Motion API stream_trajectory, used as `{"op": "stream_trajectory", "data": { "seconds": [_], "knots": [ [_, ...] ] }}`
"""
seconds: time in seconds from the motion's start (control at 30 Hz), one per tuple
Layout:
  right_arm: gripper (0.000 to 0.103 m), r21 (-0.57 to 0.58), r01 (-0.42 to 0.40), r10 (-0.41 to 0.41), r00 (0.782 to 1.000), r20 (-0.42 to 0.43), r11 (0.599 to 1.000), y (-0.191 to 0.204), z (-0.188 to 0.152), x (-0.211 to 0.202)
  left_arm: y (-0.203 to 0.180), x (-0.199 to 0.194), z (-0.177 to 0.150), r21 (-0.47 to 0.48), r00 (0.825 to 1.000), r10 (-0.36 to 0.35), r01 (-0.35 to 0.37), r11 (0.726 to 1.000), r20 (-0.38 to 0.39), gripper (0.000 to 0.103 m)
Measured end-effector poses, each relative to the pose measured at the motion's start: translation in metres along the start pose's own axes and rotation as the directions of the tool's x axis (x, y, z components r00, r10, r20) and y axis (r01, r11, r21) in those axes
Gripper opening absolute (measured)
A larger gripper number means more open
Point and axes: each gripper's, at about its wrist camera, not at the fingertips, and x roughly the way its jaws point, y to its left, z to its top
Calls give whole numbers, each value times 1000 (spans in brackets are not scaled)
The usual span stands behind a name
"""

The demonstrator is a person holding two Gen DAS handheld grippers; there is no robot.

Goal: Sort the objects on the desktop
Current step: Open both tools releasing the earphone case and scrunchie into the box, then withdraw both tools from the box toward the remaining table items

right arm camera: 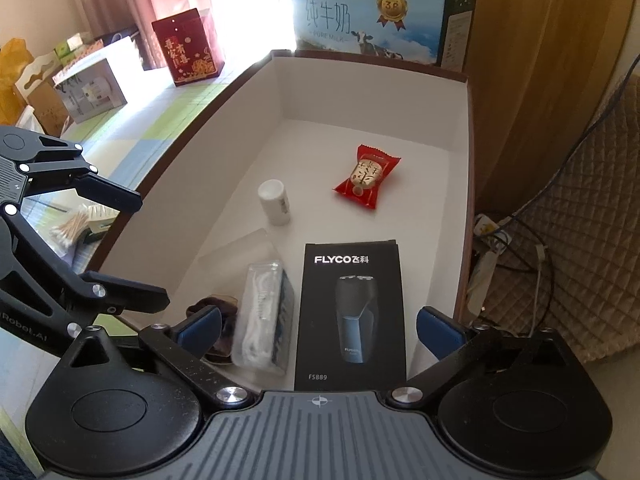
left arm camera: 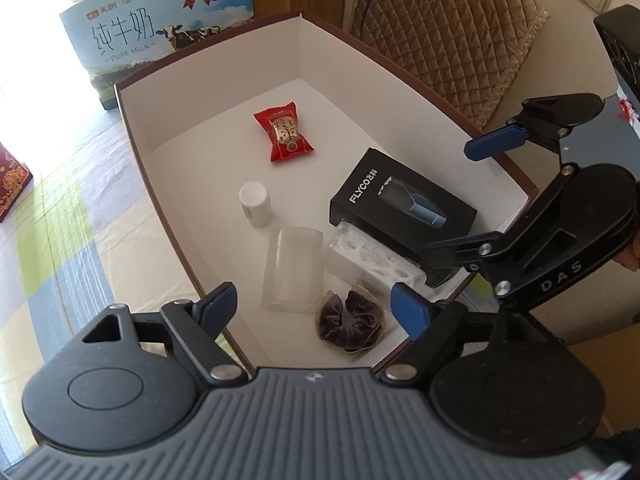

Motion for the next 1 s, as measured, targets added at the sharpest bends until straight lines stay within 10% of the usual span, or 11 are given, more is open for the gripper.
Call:
{"op": "stream_trajectory", "data": {
  "seconds": [1.0],
  "knots": [
    [101, 56, 0, -4, 998, 64, 998, 31, -17, -49, -4, -49, -26, -78, 996, 55, -49, 996, 75, 91]
  ]
}}
